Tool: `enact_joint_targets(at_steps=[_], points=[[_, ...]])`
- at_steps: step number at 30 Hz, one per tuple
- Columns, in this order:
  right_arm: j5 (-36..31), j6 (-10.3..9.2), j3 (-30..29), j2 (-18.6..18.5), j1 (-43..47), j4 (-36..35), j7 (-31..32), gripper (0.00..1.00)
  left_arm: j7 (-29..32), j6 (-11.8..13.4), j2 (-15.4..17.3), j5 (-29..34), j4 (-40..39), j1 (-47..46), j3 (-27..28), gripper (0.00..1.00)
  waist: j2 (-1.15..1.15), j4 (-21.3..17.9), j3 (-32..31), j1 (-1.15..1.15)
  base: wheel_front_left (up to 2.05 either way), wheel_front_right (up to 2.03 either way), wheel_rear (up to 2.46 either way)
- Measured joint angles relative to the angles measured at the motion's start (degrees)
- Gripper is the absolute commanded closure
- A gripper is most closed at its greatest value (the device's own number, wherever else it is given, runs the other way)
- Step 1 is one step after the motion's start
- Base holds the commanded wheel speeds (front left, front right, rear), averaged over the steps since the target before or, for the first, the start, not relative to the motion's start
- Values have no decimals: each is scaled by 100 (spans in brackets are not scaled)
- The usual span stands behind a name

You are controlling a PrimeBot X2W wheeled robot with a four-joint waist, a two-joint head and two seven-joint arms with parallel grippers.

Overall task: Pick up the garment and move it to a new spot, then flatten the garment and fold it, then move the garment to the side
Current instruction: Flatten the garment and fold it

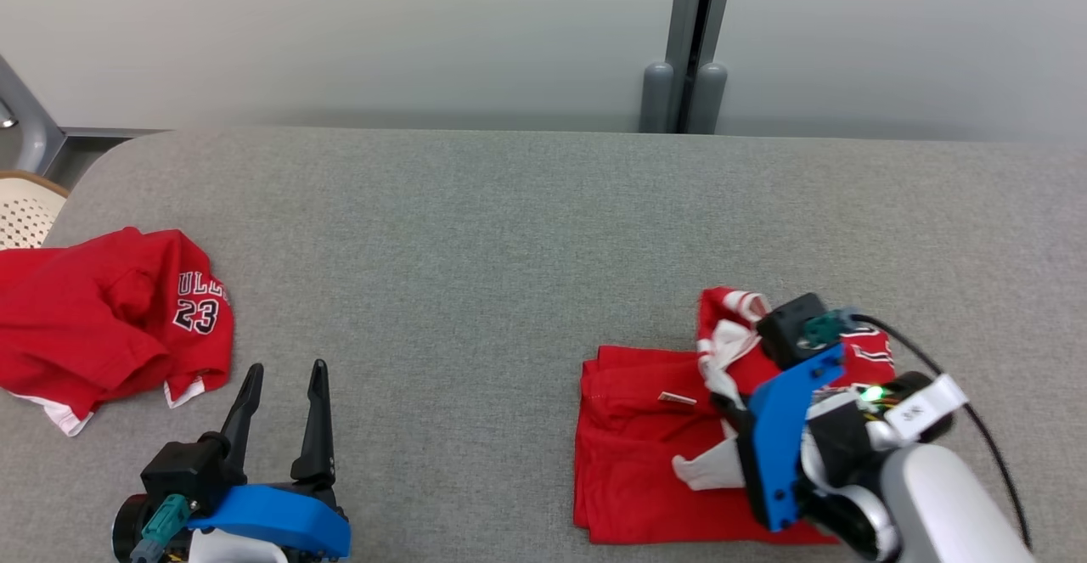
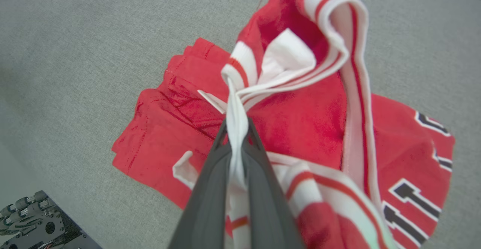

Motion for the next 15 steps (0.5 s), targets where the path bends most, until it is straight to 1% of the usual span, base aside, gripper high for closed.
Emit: enact_joint_targets(at_steps=[1, 6, 15], points=[[0, 0, 0, 0, 0, 0, 0, 100, 0, 0, 0, 0, 0, 0, 0, 0, 0, 0, 0, 0, 0, 0, 0], [109, 0, 488, 256, -303, 645, -196, 100, 0, -1, -10, 1, -8, -39, -41, 0, 0, 98, 52, 0, 0, 0, 0], [176, 0, 801, 498, -784, 1635, -566, 100, 0, 0, -37, -24, -10, -121, -35, 0, 0, 183, 195, 0, 0, 0, 0]])
